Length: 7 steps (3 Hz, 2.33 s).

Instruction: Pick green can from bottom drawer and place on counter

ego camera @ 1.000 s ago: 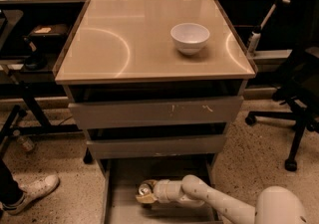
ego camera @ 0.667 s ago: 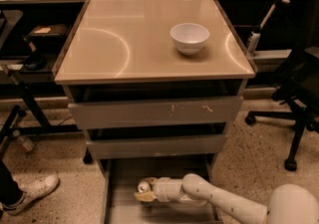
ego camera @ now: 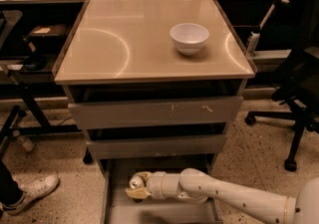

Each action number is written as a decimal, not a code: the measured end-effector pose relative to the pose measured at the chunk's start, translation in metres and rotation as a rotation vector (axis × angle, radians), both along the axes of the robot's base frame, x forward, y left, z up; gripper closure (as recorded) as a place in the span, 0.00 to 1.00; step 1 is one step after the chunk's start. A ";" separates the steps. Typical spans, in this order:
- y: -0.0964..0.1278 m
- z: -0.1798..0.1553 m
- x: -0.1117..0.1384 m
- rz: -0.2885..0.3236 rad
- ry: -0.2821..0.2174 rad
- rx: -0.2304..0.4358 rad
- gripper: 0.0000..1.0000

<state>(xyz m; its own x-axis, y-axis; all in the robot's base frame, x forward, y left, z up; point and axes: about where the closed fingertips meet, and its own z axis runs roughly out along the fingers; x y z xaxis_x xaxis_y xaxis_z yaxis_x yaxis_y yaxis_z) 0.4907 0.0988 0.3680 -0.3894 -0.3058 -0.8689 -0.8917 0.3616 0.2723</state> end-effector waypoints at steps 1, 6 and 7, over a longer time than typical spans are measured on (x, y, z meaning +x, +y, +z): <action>0.002 0.010 -0.005 0.021 -0.012 -0.010 1.00; 0.062 0.172 -0.016 0.098 -0.078 0.006 1.00; 0.068 0.198 -0.015 0.122 -0.084 0.008 1.00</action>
Offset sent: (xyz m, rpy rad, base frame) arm -0.0065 0.0050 0.0172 -0.0094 -0.0226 0.0400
